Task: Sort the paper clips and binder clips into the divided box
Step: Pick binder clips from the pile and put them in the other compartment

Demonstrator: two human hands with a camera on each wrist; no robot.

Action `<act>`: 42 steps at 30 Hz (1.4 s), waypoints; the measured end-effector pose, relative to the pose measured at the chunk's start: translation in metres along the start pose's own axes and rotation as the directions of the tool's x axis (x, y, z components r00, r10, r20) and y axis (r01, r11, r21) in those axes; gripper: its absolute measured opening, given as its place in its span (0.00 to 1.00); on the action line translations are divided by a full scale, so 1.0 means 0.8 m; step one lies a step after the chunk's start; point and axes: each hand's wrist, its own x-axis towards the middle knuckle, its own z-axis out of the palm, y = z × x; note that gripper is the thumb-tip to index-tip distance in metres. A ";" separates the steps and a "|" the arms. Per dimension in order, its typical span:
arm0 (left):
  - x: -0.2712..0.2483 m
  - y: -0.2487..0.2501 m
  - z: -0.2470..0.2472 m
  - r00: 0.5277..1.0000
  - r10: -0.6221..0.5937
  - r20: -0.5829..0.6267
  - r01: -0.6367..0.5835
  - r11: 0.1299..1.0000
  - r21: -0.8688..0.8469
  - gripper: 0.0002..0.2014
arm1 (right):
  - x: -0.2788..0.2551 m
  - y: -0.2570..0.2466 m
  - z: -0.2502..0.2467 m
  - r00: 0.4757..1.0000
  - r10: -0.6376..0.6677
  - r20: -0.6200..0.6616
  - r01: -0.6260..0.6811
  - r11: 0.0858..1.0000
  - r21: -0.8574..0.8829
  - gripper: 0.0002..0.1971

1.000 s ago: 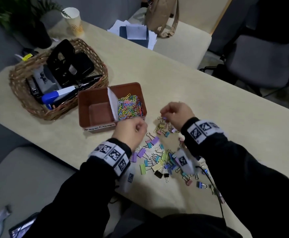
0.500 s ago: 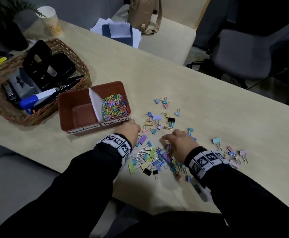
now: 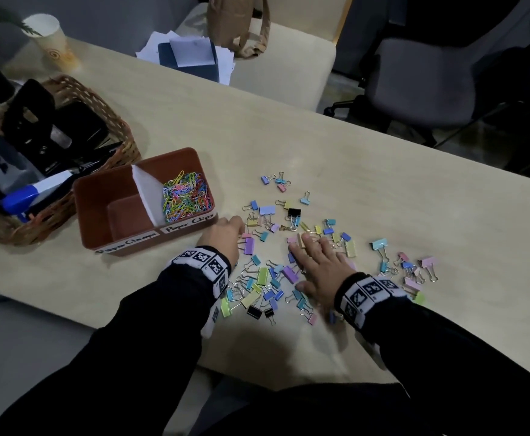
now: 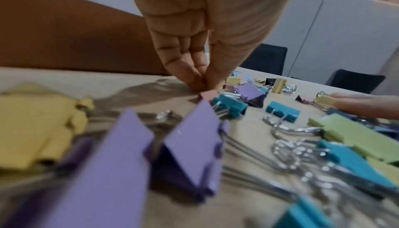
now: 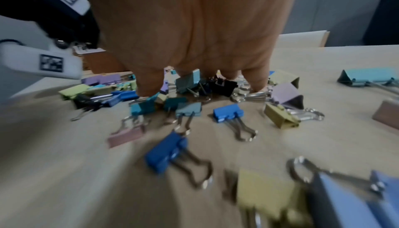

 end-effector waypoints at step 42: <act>-0.133 -0.084 -0.007 0.944 -0.308 -0.119 0.277 0.934 -0.225 0.16 | -0.033 -0.061 0.042 0.964 -0.247 -0.096 0.227 0.957 -0.179 0.42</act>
